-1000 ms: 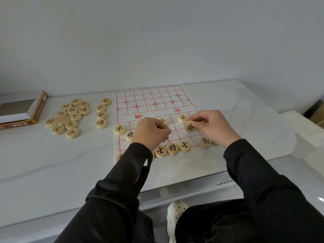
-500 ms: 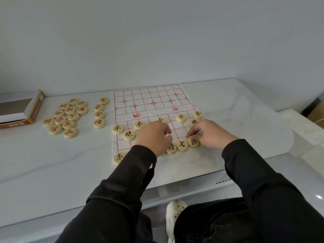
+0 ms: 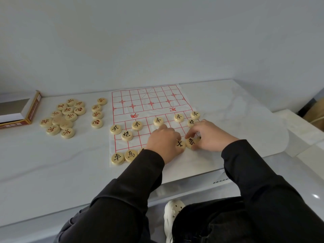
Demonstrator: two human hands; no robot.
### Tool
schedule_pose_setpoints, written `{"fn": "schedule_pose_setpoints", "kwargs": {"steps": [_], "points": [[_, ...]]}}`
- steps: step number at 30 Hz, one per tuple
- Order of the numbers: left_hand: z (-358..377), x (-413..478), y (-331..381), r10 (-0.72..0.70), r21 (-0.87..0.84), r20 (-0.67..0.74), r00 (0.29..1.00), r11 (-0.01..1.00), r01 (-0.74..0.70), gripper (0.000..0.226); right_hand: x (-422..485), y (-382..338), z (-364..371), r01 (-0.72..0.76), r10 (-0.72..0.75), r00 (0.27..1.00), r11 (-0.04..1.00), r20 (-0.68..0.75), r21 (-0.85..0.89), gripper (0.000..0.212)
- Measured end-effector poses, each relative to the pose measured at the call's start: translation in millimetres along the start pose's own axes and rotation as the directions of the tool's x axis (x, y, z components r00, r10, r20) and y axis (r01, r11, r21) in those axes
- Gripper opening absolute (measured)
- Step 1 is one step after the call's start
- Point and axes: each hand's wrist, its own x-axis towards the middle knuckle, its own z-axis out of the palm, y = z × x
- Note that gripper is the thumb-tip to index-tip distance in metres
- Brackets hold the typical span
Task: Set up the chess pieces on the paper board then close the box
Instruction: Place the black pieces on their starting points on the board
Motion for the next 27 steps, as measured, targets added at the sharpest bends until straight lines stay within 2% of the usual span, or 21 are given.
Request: {"fn": "schedule_pose_setpoints", "kwargs": {"steps": [6,10,14,23,27], "points": [[3,-1,3,0.034,-0.015,-0.030,0.999,0.999,-0.035,0.053,-10,26,-17,-0.051,0.069,0.994,0.981,-0.088,0.187,0.045],[7,3,12,0.100,0.056,-0.067,0.993,0.994,-0.097,0.050,-12,40,-15,-0.130,0.133,0.991,0.985,-0.022,0.111,0.049],[13,8,21,0.122,0.130,-0.070,0.990,0.985,-0.112,0.045,-7,38,-10,-0.133,0.135,0.991,0.987,-0.016,0.086,0.040],[18,11,19,0.129,0.128,-0.086,0.988,0.985,-0.117,0.037,-9,44,-14,-0.128,0.130,0.991,0.990,-0.020,0.060,0.044],[18,11,20,0.124,0.129,-0.081,0.989,0.985,-0.113,0.038,-8,48,-11,-0.148,0.148,0.989,0.989,0.000,0.006,0.037]]}}
